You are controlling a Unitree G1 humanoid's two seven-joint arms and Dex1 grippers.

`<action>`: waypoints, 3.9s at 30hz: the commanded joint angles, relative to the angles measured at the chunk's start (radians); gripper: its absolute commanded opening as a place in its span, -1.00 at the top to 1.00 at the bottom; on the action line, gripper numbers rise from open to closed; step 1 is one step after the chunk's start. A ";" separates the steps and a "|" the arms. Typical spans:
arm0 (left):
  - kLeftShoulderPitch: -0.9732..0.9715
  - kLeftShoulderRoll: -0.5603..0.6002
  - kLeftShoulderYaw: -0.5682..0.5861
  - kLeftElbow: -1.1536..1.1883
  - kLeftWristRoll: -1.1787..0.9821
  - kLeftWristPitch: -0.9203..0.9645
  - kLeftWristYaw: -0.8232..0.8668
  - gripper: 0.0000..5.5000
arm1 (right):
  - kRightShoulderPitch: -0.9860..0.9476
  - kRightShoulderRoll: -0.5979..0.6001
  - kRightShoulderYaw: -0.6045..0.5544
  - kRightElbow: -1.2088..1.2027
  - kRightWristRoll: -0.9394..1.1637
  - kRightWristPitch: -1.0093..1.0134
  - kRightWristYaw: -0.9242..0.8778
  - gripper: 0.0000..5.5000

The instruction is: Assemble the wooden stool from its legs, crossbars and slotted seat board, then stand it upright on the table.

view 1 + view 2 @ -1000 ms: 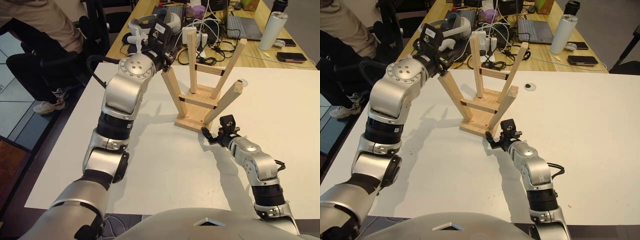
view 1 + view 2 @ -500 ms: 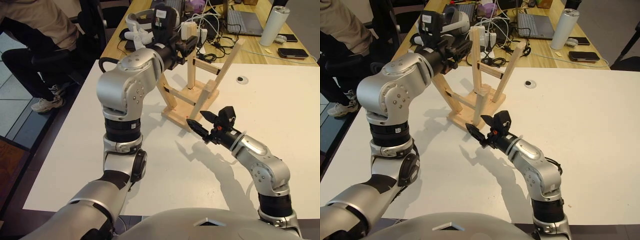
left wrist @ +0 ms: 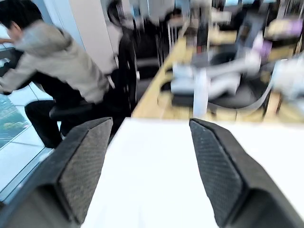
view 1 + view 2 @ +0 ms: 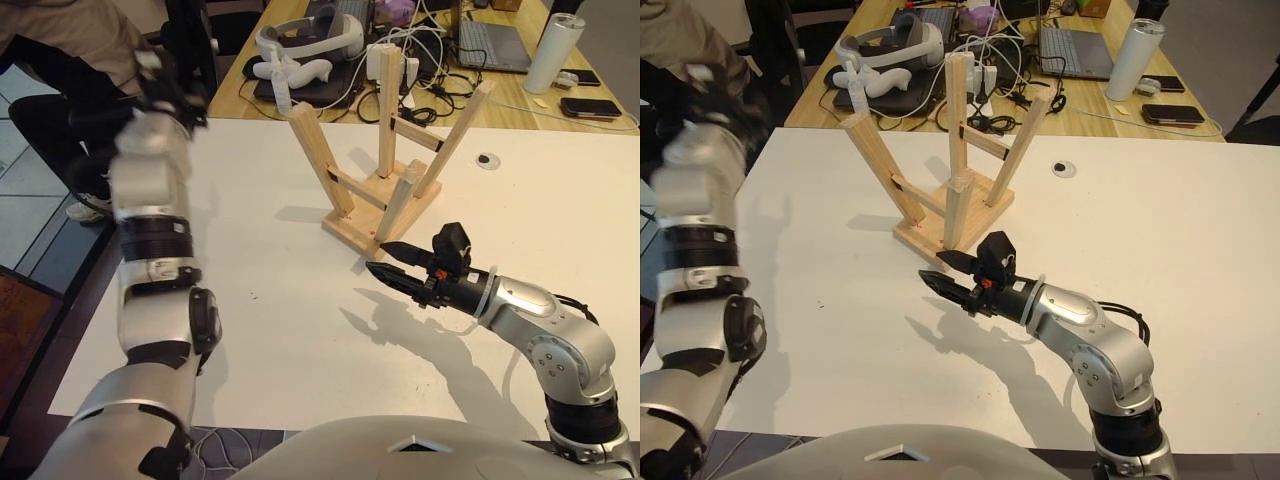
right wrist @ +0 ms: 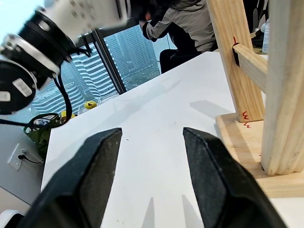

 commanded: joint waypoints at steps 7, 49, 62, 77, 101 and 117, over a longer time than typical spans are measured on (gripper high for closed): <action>0.096 -0.299 -0.214 0.028 0.077 -0.074 0.003 -0.10 | 0.139 -0.127 -0.300 -0.015 0.530 0.160 0.047 0.12; 0.268 -0.490 -0.330 -0.843 -0.077 0.705 0.047 -0.10 | -0.199 0.131 -0.269 0.303 0.128 -0.178 -0.497 0.12; 0.252 -0.332 -0.386 -0.929 -0.082 0.762 -0.045 -0.10 | -0.202 0.121 -0.241 0.250 0.099 -0.074 -0.515 0.12; 0.168 -0.305 -0.223 -0.838 -0.043 0.560 0.025 -0.10 | -0.228 0.134 -0.167 0.095 0.029 -0.191 -0.381 0.12; 0.088 -0.359 -0.007 -0.754 -0.105 0.364 0.137 -0.10 | -0.247 -0.204 -0.829 0.762 -0.490 -0.319 -0.897 0.12; 0.117 -0.355 -0.048 -0.761 -0.099 0.390 0.135 -0.10 | -0.057 0.423 -0.462 0.082 -0.162 0.318 -0.848 0.12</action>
